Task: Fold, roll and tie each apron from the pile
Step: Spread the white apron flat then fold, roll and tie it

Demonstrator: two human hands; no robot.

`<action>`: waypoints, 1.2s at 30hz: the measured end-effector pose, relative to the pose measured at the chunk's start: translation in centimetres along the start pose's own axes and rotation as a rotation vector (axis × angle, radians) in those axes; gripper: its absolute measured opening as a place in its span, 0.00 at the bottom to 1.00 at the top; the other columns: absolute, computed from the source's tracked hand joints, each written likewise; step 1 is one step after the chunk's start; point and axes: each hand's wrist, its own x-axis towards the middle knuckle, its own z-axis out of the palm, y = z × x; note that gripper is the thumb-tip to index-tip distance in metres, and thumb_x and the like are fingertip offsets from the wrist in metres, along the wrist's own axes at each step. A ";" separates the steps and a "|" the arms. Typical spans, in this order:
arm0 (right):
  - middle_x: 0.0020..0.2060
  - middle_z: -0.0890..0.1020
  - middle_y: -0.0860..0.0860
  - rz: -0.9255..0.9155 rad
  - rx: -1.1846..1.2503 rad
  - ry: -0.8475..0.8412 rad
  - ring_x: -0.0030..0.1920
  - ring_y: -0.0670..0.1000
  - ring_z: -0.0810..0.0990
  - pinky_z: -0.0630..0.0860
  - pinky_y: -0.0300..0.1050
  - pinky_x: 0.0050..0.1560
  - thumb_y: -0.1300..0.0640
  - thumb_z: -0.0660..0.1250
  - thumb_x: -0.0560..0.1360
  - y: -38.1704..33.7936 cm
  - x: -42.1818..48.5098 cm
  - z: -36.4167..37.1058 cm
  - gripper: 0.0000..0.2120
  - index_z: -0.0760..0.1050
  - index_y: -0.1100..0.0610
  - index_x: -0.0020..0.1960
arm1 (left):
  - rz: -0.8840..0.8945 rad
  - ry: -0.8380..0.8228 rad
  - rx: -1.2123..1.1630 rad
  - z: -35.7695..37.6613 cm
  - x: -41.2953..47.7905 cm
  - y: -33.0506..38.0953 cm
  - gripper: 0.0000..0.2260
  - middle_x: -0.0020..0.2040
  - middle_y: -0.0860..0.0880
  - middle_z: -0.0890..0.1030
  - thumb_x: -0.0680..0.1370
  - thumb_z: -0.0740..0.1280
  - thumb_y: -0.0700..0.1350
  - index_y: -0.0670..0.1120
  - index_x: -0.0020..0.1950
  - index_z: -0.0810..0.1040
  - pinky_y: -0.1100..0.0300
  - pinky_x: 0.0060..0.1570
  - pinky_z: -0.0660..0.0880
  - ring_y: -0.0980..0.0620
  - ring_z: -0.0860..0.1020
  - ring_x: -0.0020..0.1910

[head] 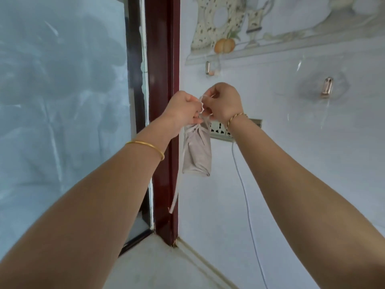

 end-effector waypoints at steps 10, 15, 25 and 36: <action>0.45 0.80 0.60 -0.033 0.010 0.130 0.41 0.59 0.82 0.81 0.54 0.43 0.67 0.66 0.73 -2.2 10.3 -1.2 0.13 0.67 0.55 0.35 | 0.181 0.247 0.145 -0.3 10.5 3.9 0.13 0.40 0.53 0.70 0.76 0.66 0.36 0.50 0.39 0.66 0.58 0.45 0.76 0.52 0.73 0.42; 0.49 0.79 0.55 -0.135 -0.358 0.231 0.45 0.54 0.77 0.71 0.42 0.43 0.62 0.65 0.74 -1.8 13.9 -0.8 0.06 0.70 0.55 0.41 | 0.222 0.284 0.158 0.5 13.9 4.3 0.13 0.44 0.46 0.78 0.75 0.63 0.33 0.50 0.36 0.71 0.61 0.36 0.72 0.51 0.76 0.34; 0.57 0.75 0.60 -0.136 -0.569 0.203 0.60 0.57 0.73 0.74 0.43 0.55 0.64 0.63 0.75 -0.2 16.9 0.6 0.11 0.76 0.62 0.57 | 0.221 0.354 0.202 1.1 16.5 2.2 0.12 0.53 0.45 0.82 0.77 0.60 0.33 0.46 0.43 0.81 0.55 0.54 0.77 0.44 0.80 0.53; 0.59 0.75 0.59 -0.065 -0.191 0.194 0.49 0.59 0.80 0.79 0.50 0.51 0.61 0.60 0.76 -0.3 15.8 0.4 0.10 0.76 0.65 0.53 | 0.401 0.279 -0.007 0.5 15.6 2.4 0.10 0.48 0.44 0.81 0.76 0.63 0.30 0.38 0.51 0.81 0.69 0.46 0.76 0.54 0.78 0.45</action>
